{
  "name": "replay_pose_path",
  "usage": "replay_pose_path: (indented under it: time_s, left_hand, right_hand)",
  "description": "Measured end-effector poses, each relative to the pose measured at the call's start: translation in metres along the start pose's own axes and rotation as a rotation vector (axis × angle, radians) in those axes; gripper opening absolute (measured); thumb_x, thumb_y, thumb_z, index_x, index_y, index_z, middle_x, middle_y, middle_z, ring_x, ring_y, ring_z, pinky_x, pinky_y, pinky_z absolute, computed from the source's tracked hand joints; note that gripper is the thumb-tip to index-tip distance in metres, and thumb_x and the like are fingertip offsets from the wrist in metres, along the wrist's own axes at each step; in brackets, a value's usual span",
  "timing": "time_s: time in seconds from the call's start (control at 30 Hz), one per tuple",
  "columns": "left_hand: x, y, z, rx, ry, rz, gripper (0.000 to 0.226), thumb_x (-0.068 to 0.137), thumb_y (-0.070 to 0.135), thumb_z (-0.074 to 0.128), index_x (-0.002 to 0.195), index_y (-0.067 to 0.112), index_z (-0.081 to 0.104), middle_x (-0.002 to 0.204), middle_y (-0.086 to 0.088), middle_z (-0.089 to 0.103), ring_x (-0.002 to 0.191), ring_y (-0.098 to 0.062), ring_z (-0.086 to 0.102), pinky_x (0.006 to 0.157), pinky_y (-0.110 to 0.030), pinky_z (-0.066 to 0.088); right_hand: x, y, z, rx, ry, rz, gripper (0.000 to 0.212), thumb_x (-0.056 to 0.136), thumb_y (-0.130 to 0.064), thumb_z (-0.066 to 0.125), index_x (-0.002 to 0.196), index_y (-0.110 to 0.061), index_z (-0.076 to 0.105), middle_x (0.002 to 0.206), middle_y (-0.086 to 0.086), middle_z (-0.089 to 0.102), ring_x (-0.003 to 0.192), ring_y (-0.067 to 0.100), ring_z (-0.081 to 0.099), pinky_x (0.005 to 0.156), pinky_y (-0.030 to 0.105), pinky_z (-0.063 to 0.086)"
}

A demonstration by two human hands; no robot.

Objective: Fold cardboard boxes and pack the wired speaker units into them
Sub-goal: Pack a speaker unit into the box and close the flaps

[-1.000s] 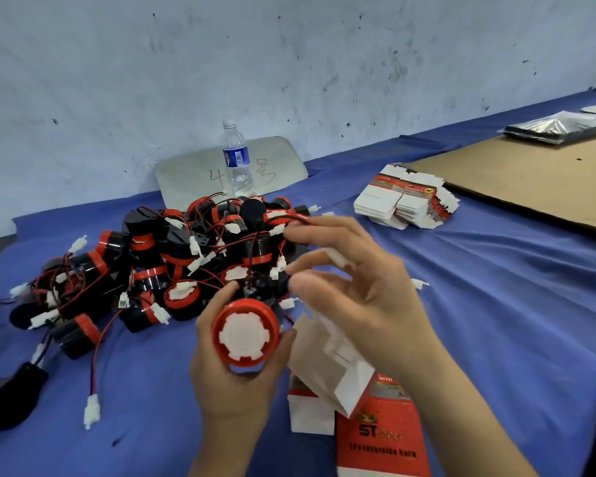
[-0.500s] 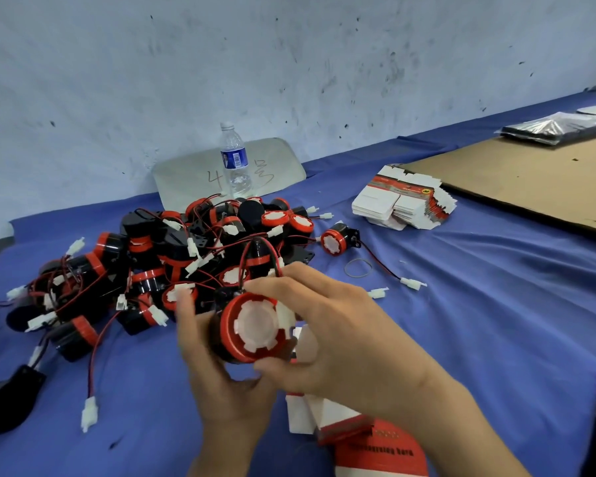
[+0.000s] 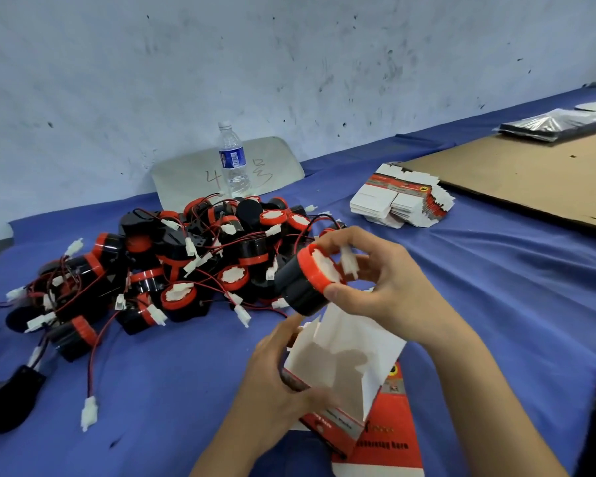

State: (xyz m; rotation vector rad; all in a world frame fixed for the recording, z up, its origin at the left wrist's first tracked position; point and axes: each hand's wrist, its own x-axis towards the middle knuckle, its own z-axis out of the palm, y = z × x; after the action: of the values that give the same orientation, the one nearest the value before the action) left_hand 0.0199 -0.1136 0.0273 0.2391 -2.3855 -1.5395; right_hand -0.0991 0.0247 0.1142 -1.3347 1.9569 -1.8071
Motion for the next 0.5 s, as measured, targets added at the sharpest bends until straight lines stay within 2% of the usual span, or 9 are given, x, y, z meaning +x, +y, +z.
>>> replay_pose_path:
  time_s: [0.1,0.13,0.17,0.23,0.3,0.37,0.43,0.5]
  left_hand:
    - [0.002,-0.001,-0.001,0.099,-0.036,-0.004,0.102,0.035,0.065,0.08,0.128,0.067,0.038,0.118,0.009,0.058,0.113,-0.019,0.054,0.094,-0.049,0.048]
    - [0.002,0.0,0.0,0.095,-0.018,0.0,0.103,0.033,0.07,0.08,0.125,0.071,0.035,0.118,0.013,0.056,0.115,-0.017,0.053,0.095,-0.047,0.048]
    - [0.003,0.002,0.001,0.091,0.022,0.027,0.104,0.035,0.073,0.079,0.128,0.071,0.031,0.119,0.019,0.054,0.116,-0.015,0.052,0.095,-0.045,0.048]
    - [0.005,0.002,0.004,0.147,0.153,0.103,0.111,0.049,0.076,0.074,0.144,0.055,0.022,0.122,0.032,0.045,0.122,-0.006,0.046,0.096,-0.039,0.046]
    - [0.005,0.0,0.007,0.204,0.277,0.104,0.117,0.056,0.086,0.061,0.151,0.041,0.012,0.127,0.035,0.037,0.125,0.002,0.039,0.096,-0.03,0.044]
    - [0.005,-0.004,0.01,0.206,0.354,0.042,0.116,0.053,0.089,0.057,0.149,0.033,0.024,0.128,0.026,0.04,0.123,0.002,0.043,0.091,-0.022,0.045]
    - [0.005,-0.007,0.013,0.199,0.359,0.004,0.1,0.053,0.085,0.061,0.136,0.03,0.045,0.121,0.018,0.051,0.114,0.001,0.052,0.082,-0.009,0.044]
    - [0.004,-0.007,0.013,0.168,0.399,0.014,0.091,0.053,0.084,0.063,0.127,0.034,0.047,0.112,0.019,0.053,0.104,0.003,0.055,0.075,-0.007,0.044]
  right_hand:
    - [0.002,0.004,0.001,-0.028,0.061,0.014,0.035,0.067,-0.026,0.069,0.102,-0.024,0.063,0.093,-0.001,0.065,0.08,0.017,0.062,0.074,0.027,0.05]
    - [0.002,0.003,0.0,-0.024,0.092,0.011,0.034,0.067,-0.026,0.07,0.1,-0.025,0.063,0.092,0.0,0.065,0.082,0.02,0.062,0.076,0.032,0.051]
    - [0.001,0.001,0.0,0.012,0.122,-0.001,0.035,0.064,-0.029,0.071,0.098,-0.025,0.064,0.088,-0.004,0.065,0.081,0.018,0.061,0.074,0.031,0.052]
    - [0.001,-0.003,-0.002,0.181,0.148,-0.034,0.037,0.059,-0.035,0.067,0.095,-0.024,0.065,0.082,-0.011,0.065,0.076,0.011,0.058,0.068,0.02,0.049]
    - [0.0,-0.008,0.0,0.399,0.066,-0.047,0.038,0.06,-0.032,0.064,0.096,-0.019,0.068,0.085,-0.005,0.066,0.079,0.014,0.061,0.069,0.022,0.051]
    - [-0.002,-0.011,0.01,0.621,-0.118,0.019,0.04,0.064,-0.028,0.063,0.1,-0.011,0.068,0.087,0.006,0.067,0.078,0.019,0.064,0.067,0.028,0.054]
    - [-0.002,-0.011,0.02,0.717,-0.267,0.152,0.045,0.064,-0.03,0.062,0.101,-0.005,0.068,0.086,0.011,0.066,0.076,0.02,0.065,0.065,0.03,0.055]
    - [0.0,-0.005,0.023,0.703,-0.277,0.258,0.038,0.06,-0.034,0.063,0.091,-0.014,0.073,0.08,0.007,0.066,0.074,0.017,0.064,0.065,0.034,0.057]
